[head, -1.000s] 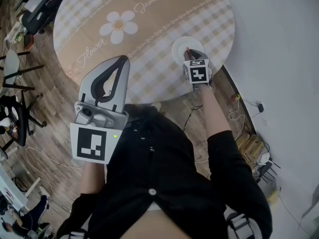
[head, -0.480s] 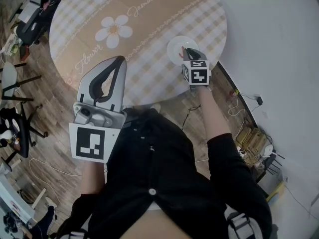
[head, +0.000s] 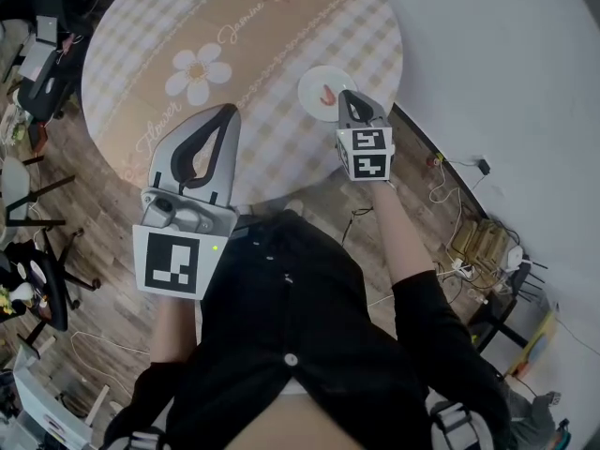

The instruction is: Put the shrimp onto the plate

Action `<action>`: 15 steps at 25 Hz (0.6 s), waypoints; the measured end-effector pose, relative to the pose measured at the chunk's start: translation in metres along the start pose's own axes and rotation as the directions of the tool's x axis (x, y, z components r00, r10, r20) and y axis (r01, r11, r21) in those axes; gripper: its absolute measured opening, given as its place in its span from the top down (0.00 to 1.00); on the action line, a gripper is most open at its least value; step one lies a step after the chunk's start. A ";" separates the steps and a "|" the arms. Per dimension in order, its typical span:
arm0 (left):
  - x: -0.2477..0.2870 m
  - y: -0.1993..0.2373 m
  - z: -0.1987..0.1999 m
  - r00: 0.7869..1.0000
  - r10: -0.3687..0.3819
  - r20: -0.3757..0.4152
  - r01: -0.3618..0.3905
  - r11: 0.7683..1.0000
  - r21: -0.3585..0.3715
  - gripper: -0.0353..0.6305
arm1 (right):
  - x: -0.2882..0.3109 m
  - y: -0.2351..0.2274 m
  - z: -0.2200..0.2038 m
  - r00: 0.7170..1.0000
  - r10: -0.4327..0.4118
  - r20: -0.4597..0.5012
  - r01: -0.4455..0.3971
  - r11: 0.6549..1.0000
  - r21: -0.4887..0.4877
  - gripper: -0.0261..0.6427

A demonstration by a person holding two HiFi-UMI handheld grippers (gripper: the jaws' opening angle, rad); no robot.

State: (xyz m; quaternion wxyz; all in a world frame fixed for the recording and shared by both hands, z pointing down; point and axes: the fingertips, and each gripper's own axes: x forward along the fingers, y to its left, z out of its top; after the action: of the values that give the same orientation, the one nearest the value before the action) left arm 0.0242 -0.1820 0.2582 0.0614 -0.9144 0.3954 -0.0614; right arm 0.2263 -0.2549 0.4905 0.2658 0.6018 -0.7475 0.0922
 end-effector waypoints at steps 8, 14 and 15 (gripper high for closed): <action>0.005 -0.014 0.010 0.995 -0.090 0.039 0.090 0.996 0.011 0.94 | -0.066 0.000 0.040 0.987 -0.074 0.141 0.078 0.997 -0.017 0.95; 0.009 -0.020 0.017 0.988 -0.138 0.065 0.137 0.990 0.015 0.94 | -0.111 -0.002 0.076 0.963 -0.136 0.233 0.137 0.990 0.011 0.95; 0.009 -0.020 0.018 0.987 -0.144 0.070 0.144 0.990 0.016 0.94 | -0.118 -0.002 0.081 0.957 -0.144 0.250 0.146 0.989 0.013 0.95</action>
State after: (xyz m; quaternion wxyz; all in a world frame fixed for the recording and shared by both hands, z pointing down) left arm 0.0480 -0.1736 0.2441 0.0756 -0.9418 0.3256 -0.0352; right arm 0.2204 -0.1925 0.3619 0.1772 0.6610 -0.7291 -0.0063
